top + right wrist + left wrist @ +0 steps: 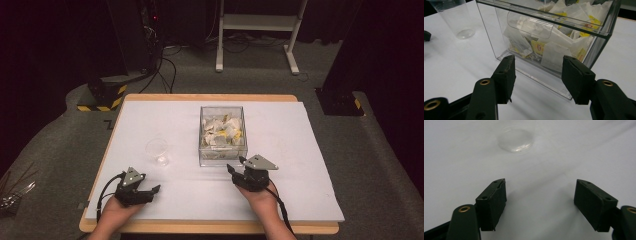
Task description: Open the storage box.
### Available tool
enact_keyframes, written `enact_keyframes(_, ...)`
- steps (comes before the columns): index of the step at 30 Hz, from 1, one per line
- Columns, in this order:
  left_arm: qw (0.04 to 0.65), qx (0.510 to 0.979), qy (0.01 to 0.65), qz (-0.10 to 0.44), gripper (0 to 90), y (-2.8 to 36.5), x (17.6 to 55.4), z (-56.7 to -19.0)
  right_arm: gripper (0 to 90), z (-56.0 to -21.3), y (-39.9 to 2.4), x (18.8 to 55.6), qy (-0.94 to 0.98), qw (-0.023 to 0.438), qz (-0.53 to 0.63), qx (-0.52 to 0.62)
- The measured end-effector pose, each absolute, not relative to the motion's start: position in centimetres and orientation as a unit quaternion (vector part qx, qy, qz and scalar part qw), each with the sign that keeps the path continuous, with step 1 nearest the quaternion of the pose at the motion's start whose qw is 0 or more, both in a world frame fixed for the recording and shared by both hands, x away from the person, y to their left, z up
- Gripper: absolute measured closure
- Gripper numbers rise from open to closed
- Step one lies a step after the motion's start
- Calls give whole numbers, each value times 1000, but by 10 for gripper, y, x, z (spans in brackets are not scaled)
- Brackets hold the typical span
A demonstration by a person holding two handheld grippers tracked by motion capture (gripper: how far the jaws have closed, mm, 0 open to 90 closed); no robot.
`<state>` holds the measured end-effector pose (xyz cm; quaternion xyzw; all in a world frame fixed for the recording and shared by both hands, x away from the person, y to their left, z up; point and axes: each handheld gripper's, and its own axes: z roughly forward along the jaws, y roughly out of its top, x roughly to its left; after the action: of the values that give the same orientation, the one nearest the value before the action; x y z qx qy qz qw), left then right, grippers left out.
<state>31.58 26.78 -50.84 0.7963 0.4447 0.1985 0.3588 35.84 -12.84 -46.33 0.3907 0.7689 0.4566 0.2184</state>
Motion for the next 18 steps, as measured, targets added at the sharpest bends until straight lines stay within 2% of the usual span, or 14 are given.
enact_keyframes(18, 360, 796, 445, 197, 262, 268, 316, -508, 466, -466, -119, 379, 765, 216, 465, 391)
